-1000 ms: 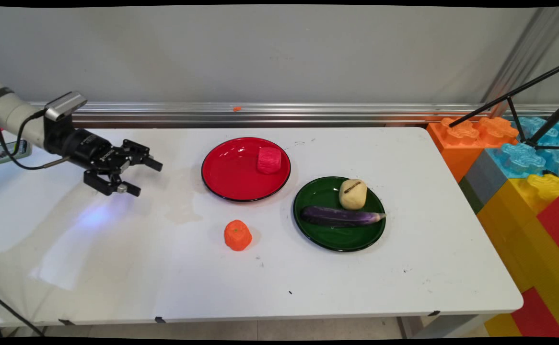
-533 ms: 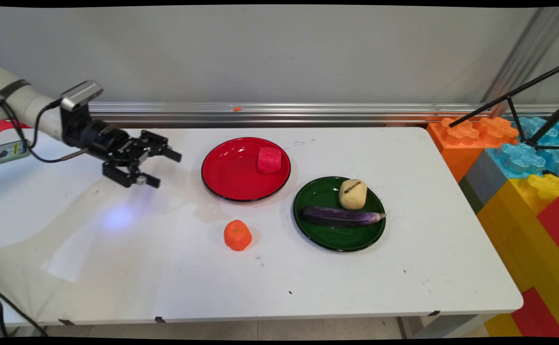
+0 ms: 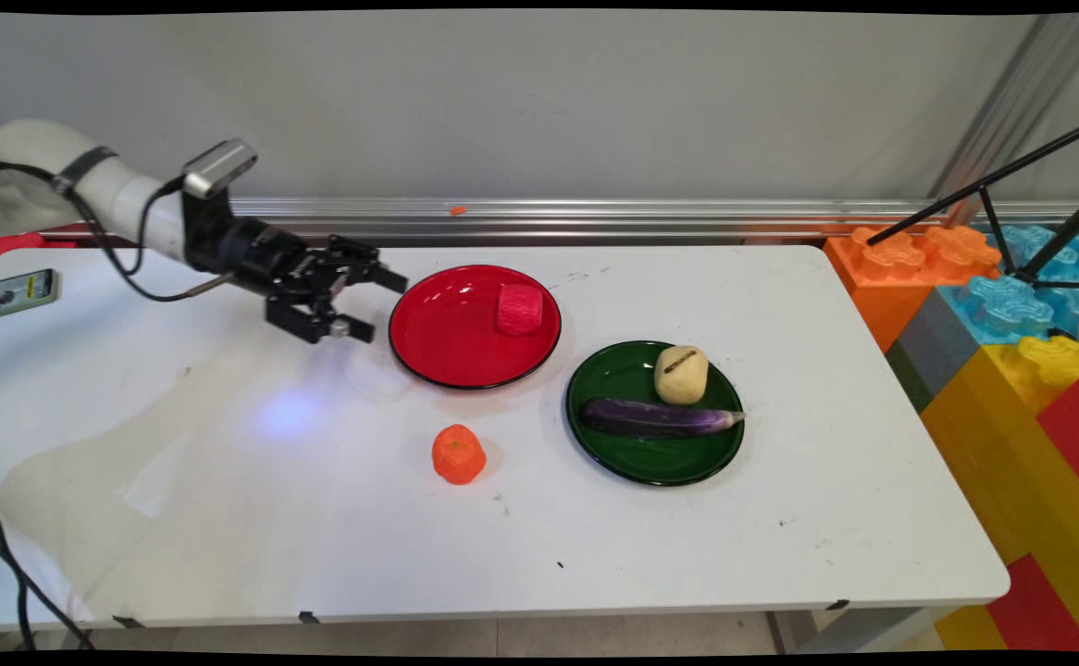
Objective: Pick up the eggplant from the green plate
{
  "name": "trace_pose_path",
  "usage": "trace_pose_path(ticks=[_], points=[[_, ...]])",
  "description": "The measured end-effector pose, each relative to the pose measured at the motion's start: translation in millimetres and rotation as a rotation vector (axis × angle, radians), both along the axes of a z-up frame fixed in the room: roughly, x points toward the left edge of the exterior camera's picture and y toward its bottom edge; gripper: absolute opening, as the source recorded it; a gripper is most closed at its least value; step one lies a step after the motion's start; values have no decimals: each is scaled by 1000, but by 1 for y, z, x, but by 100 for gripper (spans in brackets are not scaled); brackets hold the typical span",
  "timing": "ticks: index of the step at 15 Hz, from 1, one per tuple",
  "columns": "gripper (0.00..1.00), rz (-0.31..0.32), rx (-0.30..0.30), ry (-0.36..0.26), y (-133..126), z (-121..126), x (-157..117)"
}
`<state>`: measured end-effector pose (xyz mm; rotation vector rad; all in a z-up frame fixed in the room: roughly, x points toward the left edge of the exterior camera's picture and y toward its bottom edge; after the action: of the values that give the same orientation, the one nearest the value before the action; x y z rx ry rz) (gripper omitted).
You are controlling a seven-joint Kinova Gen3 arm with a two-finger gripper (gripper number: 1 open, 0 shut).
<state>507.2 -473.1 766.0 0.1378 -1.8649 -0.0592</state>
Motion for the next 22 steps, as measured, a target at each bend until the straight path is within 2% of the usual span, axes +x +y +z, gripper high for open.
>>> trace_pose_path(ticks=[7, 12, 22], points=[[100, -18, -5, 21, -22, -9, -56], [100, -61, 23, -7, -31, -21, -95], [100, -110, 55, -53, -40, -39, -145]])
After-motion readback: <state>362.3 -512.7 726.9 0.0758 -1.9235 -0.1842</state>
